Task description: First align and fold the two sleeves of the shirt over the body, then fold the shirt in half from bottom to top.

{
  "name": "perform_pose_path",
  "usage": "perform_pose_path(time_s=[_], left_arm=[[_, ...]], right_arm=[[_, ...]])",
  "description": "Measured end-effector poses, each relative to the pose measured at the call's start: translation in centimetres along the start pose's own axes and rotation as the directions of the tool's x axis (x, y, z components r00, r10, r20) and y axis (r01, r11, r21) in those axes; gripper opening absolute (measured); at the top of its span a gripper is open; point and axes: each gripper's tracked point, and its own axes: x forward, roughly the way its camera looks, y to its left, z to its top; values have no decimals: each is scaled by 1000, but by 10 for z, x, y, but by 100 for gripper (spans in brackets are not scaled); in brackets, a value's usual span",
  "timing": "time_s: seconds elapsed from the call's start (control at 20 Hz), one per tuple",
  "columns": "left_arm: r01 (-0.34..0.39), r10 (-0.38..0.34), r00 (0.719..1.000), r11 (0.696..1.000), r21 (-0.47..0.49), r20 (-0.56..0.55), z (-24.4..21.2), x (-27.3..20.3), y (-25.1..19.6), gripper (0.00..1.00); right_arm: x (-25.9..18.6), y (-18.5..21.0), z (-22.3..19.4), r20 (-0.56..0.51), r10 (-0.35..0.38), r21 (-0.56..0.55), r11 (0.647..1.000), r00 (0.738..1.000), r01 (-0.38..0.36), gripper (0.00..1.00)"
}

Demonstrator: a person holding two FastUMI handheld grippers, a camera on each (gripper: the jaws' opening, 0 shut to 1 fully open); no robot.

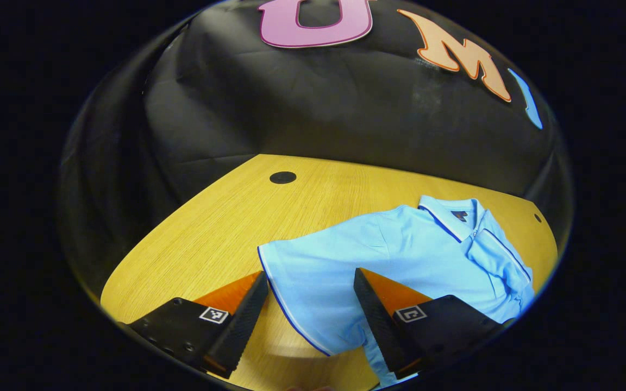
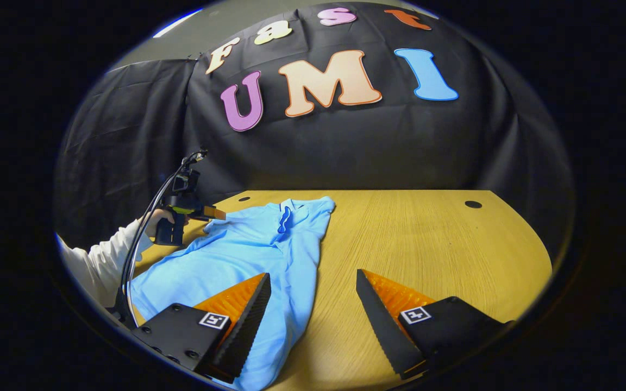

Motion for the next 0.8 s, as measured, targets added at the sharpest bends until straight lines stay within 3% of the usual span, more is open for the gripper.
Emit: perform_pose_path(time_s=[0.2,0.4,0.55,0.6,0.65,0.7,0.75,0.8], left_arm=[[-4,5,1000,1000,23,-29,-3,3,-2,94],[50,-47,997,997,54,-66,-3,4,-12,82],[99,-93,992,993,65,-84,-5,4,-22,57],[107,-102,991,992,62,-86,-5,4,-25,53],[103,-97,991,993,59,-88,-4,4,-26,37],[100,-95,991,993,54,-89,-5,3,-28,31],[102,-96,990,993,61,-99,-7,4,-29,17],[121,-114,989,990,70,-96,-7,2,-32,17]], right_arm=[[-12,-5,15,43,-7,38,999,999,5,98],[-27,-14,28,81,-26,56,998,996,21,98],[-30,-18,29,90,-33,65,998,995,28,98],[-29,-18,28,88,-35,67,997,996,29,98],[-30,-18,27,85,-33,68,997,996,28,98],[-30,-17,26,80,-33,66,997,996,28,98],[-31,-17,25,78,-34,60,998,996,30,96],[-32,-19,26,77,-38,53,998,996,34,98]])
